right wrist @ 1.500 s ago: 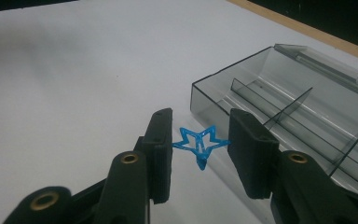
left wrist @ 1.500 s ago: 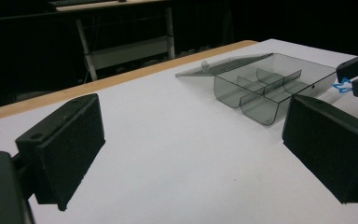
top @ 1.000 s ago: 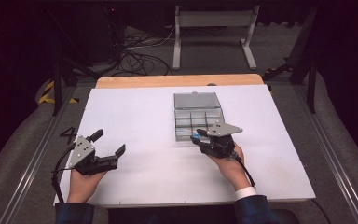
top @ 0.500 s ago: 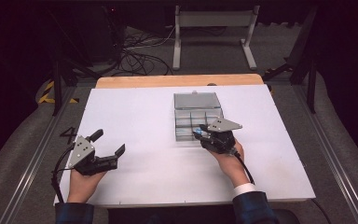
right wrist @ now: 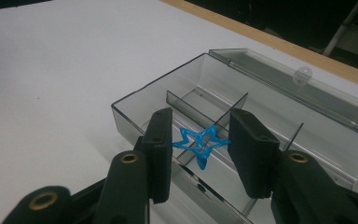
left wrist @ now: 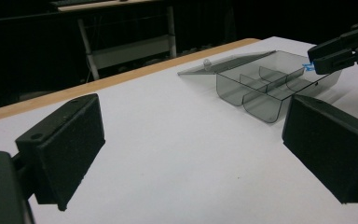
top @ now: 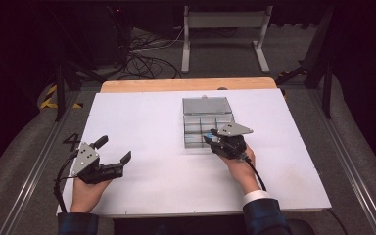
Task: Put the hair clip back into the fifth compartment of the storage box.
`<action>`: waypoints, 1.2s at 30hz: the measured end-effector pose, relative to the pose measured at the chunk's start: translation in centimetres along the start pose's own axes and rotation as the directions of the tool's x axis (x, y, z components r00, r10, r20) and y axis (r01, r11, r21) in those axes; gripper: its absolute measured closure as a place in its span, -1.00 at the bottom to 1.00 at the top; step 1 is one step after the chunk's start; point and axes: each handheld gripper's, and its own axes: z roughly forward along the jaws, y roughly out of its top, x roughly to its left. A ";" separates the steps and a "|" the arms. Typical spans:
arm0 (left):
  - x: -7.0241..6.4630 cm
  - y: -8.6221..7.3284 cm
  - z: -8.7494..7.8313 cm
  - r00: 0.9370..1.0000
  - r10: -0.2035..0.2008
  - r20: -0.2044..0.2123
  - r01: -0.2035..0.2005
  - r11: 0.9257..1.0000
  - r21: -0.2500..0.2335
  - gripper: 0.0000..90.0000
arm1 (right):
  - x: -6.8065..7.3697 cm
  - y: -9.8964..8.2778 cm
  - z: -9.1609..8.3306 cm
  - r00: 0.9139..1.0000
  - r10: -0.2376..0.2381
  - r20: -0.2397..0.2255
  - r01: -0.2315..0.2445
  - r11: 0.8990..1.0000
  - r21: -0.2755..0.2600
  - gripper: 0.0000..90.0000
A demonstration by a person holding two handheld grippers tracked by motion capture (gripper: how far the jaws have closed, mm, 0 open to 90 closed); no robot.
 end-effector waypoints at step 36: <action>-0.1 0.0 0.1 1.000 0.005 0.005 -0.005 1.000 0.003 -0.87 | -1.4 -1.2 1.7 0.997 0.077 0.029 -0.078 0.995 0.057 0.34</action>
